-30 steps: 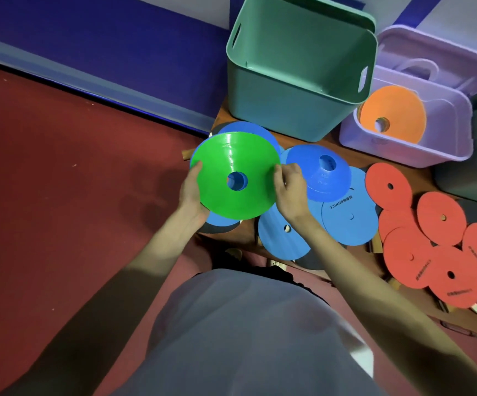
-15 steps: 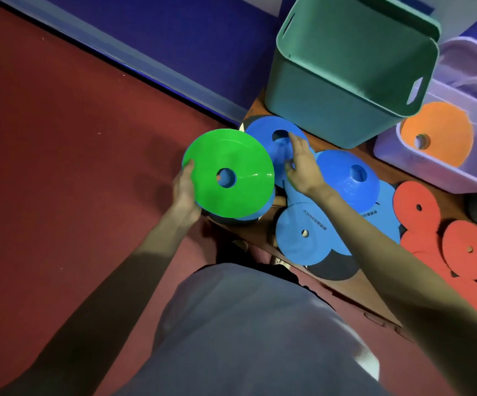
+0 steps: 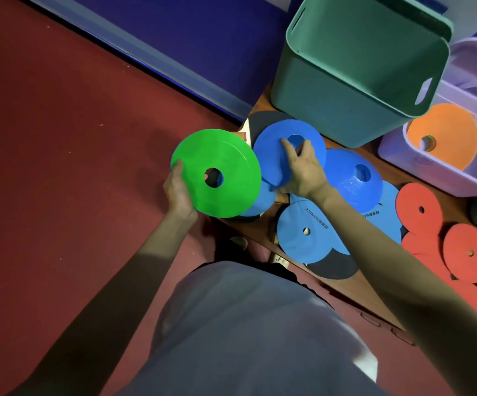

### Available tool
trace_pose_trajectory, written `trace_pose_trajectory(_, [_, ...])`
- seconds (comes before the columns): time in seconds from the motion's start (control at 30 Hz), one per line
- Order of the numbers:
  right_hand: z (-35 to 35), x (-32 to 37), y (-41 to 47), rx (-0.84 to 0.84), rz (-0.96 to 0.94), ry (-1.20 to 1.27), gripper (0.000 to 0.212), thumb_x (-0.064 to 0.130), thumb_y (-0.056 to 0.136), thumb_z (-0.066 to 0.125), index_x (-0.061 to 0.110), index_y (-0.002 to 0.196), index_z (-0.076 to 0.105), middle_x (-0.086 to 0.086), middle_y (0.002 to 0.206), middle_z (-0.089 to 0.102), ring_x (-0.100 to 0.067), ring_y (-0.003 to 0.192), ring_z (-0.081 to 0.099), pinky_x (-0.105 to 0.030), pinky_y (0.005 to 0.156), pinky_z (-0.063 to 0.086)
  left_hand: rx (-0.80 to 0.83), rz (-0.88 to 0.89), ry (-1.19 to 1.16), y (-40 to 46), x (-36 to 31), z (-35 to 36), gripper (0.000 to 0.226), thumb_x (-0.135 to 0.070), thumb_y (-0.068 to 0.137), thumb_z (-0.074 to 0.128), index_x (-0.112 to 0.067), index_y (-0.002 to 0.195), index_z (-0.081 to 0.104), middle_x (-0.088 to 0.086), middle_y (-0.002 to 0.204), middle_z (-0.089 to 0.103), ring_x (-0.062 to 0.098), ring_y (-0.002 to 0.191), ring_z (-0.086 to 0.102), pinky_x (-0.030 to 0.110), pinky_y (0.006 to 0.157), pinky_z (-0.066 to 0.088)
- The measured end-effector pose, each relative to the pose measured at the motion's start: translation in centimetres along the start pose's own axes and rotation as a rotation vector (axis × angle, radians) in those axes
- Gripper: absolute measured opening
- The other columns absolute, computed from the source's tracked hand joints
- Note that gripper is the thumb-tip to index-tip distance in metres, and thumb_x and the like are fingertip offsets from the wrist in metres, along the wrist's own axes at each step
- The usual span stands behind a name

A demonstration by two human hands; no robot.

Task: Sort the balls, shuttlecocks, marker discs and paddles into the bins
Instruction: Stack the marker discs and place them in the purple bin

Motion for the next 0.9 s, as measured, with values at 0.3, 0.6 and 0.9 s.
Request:
trace_pose_trajectory(0.3, [-6.7, -1.7, -8.6, -0.564, 0.219, 0.493, 0.078, 0.046, 0.073, 0.073, 0.016, 0.139, 0.043, -0.009, 0.125, 0.038, -0.019, 0.109, 0.045, -0.019, 0.085, 0.042, 0.115, -0.017, 0.072, -0.2, 0.9, 2.5, 0.029, -0.027, 0.096, 0.052, -0.006, 0.109, 0.066, 0.013, 0.107, 0.069, 0.026, 0.092, 0.068, 0.036, 0.083, 0.055])
trace_pose_trajectory(0.6, [-5.5, -3.2, -11.9, -0.573, 0.41, 1.35, 0.051, 0.052, 0.093, 0.036, 0.004, 0.093, 0.056, -0.014, 0.083, 0.059, -0.009, 0.074, 0.044, -0.027, 0.069, 0.037, 0.199, -0.124, 0.22, -1.0, 2.9, 7.7, 0.024, -0.027, 0.091, 0.058, -0.008, 0.102, 0.068, 0.013, 0.101, 0.07, 0.028, 0.085, 0.068, 0.039, 0.08, 0.056])
trace_pose_trajectory(0.9, [-2.7, -5.0, -12.3, -0.479, 0.571, 0.95, 0.041, 0.025, 0.104, 0.034, 0.018, 0.064, 0.03, 0.001, 0.072, 0.034, -0.007, 0.064, 0.034, -0.019, 0.059, 0.027, 0.531, -0.255, 0.336, -5.2, 5.3, 13.6, 0.032, -0.051, 0.088, 0.059, -0.023, 0.104, 0.064, 0.003, 0.114, 0.067, 0.025, 0.102, 0.065, 0.038, 0.086, 0.052])
Point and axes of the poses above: each hand's wrist, its own y-axis towards the middle knuckle, its own z-axis out of the palm, x = y × z, the point moved 10 cm from there along y, towards the middle knuckle
